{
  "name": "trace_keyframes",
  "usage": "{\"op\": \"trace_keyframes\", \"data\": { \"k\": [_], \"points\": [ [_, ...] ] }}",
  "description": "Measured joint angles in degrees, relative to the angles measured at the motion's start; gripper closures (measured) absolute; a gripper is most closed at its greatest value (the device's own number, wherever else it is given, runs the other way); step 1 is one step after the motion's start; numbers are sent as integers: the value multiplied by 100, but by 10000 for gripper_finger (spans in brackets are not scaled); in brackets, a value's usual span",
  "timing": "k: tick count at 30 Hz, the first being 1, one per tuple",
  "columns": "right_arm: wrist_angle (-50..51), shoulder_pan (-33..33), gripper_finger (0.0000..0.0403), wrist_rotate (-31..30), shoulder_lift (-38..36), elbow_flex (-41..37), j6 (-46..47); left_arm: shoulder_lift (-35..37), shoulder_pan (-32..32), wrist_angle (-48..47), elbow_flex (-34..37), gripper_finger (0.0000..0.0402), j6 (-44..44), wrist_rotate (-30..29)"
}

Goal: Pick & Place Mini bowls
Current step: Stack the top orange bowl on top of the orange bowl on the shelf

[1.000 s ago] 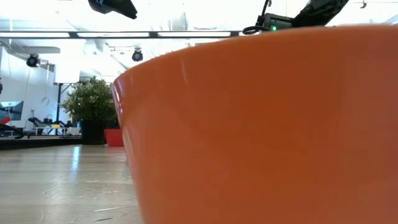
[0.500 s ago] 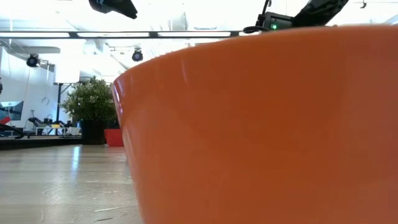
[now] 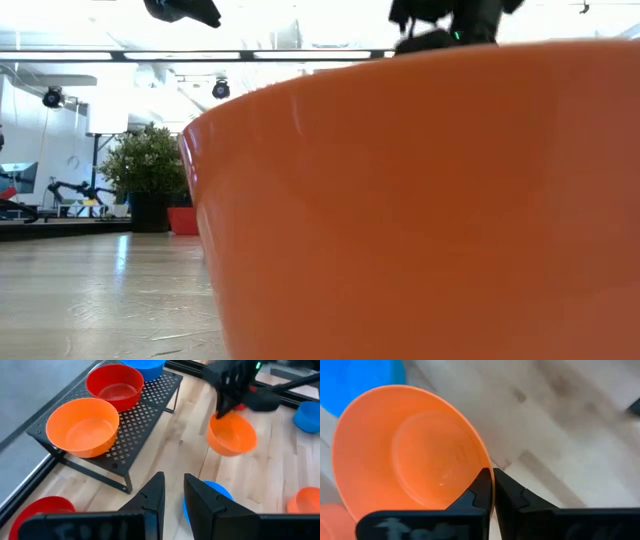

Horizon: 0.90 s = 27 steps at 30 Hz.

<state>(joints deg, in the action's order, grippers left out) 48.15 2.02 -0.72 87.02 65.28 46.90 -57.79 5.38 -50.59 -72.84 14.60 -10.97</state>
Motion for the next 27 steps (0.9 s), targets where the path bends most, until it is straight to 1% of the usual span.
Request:
{"op": "trace_keyframes", "data": {
  "k": [6, 11, 17, 19, 24, 27],
  "points": [
    [659, -52, 395, -596, 4, 1100, -185, -154, -2, -2, 0, 337, -97, 376],
    [882, -180, 395, -991, 4, 1783, -321, -313, -2, 0, 0, 337, -285, 559],
    [890, -247, 395, -1168, 7, 2190, -422, -353, -2, 14, -19, 337, -431, 638],
    [904, -245, 395, -1325, 9, 2250, -472, -353, -2, 25, -61, 337, -492, 642],
    [908, -240, 395, -1983, 9, 2422, -585, -353, -2, 300, -74, 337, -1313, 644],
    [904, -214, 395, -2333, 11, 2659, -730, -351, -2, 392, -74, 337, -1772, 644]
  ]
}}
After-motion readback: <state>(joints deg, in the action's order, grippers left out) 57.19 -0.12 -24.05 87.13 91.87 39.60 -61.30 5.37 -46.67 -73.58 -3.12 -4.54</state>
